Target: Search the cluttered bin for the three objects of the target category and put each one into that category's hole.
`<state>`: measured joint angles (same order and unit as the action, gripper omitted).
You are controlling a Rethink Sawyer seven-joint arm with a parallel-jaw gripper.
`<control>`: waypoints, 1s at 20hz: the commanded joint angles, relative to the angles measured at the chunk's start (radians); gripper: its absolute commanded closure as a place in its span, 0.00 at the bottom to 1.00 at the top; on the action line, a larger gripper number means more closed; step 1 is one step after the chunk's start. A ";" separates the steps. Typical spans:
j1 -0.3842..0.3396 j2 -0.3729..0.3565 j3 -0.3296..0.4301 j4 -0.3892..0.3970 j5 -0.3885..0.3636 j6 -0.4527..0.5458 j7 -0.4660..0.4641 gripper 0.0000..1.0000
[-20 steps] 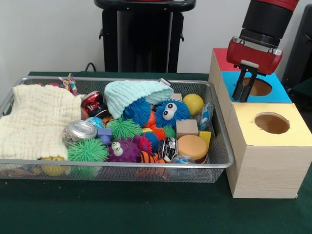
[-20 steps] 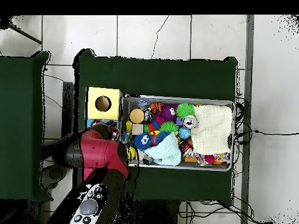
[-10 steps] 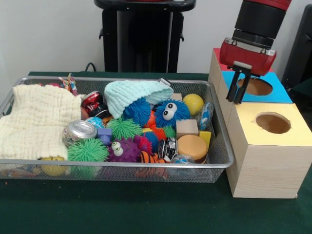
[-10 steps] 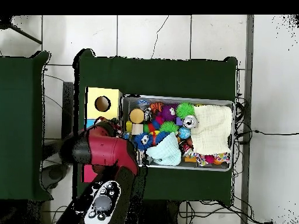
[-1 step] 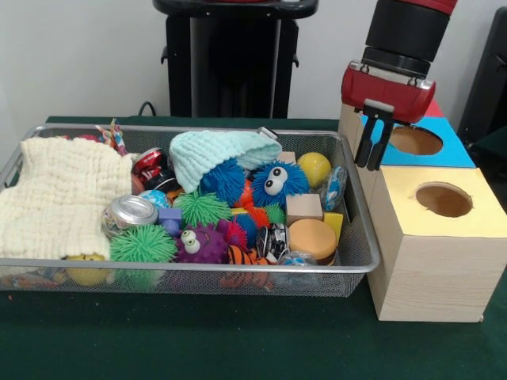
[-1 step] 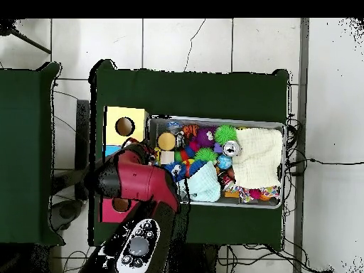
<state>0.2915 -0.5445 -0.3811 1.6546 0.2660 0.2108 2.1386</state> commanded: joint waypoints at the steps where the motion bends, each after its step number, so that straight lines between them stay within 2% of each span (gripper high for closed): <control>1: -0.058 -0.103 0.150 0.113 -0.046 0.042 0.060 1.00; 7: -0.123 -0.113 0.211 0.170 -0.098 -0.051 0.043 1.00; 15: -0.167 -0.151 0.254 0.198 -0.138 -0.051 0.054 1.00; 20: -0.174 -0.134 0.255 0.191 -0.161 -0.066 0.065 1.00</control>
<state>0.1502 -0.6846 -0.2386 1.7757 0.1687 0.2087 2.1386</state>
